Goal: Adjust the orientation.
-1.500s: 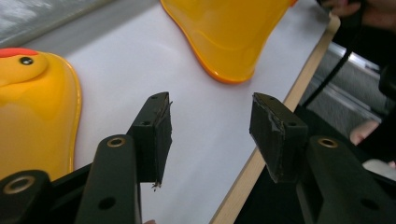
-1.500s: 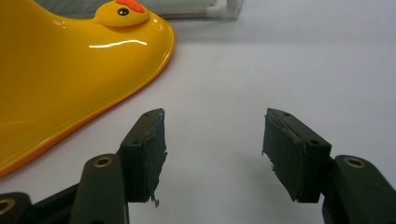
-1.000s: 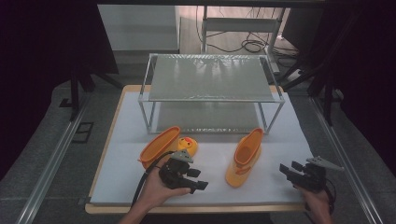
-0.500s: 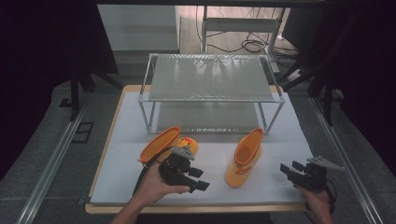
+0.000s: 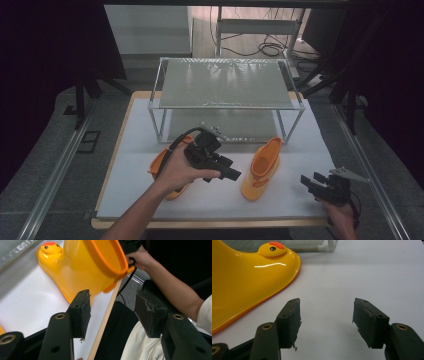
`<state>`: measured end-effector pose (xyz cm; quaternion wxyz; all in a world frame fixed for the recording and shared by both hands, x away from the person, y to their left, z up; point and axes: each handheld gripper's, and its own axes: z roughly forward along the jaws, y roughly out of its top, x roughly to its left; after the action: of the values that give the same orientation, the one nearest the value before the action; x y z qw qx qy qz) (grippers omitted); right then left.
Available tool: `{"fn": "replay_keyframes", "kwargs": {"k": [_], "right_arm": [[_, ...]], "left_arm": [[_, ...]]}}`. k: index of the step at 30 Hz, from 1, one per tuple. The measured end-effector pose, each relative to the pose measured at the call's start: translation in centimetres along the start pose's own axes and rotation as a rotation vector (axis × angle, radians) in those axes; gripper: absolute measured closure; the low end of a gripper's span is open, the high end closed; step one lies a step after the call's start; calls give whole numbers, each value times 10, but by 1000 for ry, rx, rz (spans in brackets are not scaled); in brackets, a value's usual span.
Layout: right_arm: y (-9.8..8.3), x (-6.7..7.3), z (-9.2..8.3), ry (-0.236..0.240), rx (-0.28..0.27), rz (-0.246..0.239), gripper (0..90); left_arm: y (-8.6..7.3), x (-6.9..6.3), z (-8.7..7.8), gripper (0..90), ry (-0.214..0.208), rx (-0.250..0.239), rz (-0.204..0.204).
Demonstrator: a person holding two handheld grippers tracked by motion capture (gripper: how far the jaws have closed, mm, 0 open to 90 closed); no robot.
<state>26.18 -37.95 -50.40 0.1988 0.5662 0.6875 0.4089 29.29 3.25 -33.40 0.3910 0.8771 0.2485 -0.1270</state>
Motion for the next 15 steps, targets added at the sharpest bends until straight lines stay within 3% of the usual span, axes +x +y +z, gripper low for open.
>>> {"fn": "replay_keyframes", "kwargs": {"k": [8,9,15], "right_arm": [[0,0,1,-1,0,6,385],[0,0,1,0,0,5,384],[0,-1,0,-1,-1,5,384]], "left_arm": [[38,-4,8,465,-25,27,-9],[48,-6,11,465,-15,48,-1],[73,-5,19,468,23,74,-17]]}}
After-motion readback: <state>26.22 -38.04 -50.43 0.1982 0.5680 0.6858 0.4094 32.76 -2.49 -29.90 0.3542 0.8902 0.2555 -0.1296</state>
